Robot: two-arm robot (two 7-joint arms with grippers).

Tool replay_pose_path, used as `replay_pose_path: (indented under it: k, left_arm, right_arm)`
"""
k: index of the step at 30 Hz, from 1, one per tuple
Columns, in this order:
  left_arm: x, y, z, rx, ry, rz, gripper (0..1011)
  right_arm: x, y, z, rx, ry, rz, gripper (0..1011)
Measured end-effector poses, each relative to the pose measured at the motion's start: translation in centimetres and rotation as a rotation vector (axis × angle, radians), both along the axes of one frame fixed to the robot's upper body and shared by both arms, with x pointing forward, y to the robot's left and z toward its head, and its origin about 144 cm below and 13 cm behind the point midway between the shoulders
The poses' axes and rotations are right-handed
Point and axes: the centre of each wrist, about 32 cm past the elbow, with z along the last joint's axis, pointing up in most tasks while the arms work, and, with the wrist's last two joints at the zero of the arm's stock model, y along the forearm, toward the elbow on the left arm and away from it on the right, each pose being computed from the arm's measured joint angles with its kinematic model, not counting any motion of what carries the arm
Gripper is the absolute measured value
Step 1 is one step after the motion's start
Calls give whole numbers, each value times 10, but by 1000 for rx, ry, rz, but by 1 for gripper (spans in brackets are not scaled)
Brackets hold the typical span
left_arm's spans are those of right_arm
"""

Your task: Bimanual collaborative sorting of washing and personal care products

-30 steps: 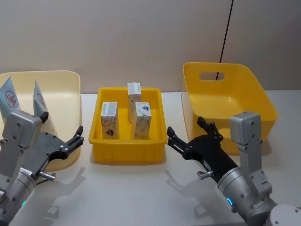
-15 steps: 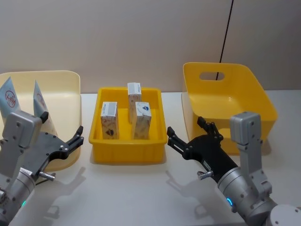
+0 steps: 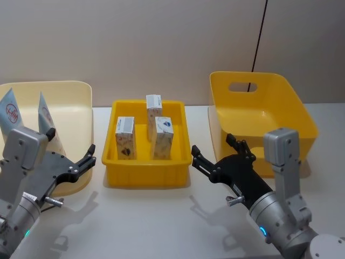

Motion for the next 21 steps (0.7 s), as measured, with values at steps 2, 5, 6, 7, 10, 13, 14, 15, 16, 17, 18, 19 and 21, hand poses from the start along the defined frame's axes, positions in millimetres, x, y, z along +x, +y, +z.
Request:
replay_pose_path:
  k: [2,5,6,7,10,13,14,15,16,17,18,19,21]
  left_arm:
    - [0,0,0,0,0,0,1002]
    - [0,0,0,0,0,0,1002]
    - [0,0,0,0,0,0,1002]
    - [0,0,0,0,0,0,1002]
    - [0,0,0,0,0,0,1002]
    - [0,0,0,0,0,0,1002]
    - [0,0,0,0,0,0,1002]
    - [0,0,0,0,0,0,1002]
    - [0,0,0,0,0,0,1002]
    - [0,0,0,0,0,0,1002]
    - [0,0,0,0,0,0,1002]
    - [0,0,0,0,0,0,1002]
    - [0,0,0,0,0,0,1001]
  right_arm:
    - [0,0,0,0,0,0,1002]
    - [0,0,0,0,0,0,1002]
    - [0,0,0,0,0,0,1002]
    - [0,0,0,0,0,0,1002]
    - [0,0,0,0,0,0,1002]
    - [0,0,0,0,0,0,1002]
    - [0,0,0,0,0,0,1002]
    - [0,0,0,0,0,0,1002]
    - [0,0,0,0,0,0,1002]
    - [0,0,0,0,0,0,1002]
    - [0,0,0,0,0,0,1002]
    - [0,0,0,0,0,0,1002]
    - [0,0,0,0,0,0,1002]
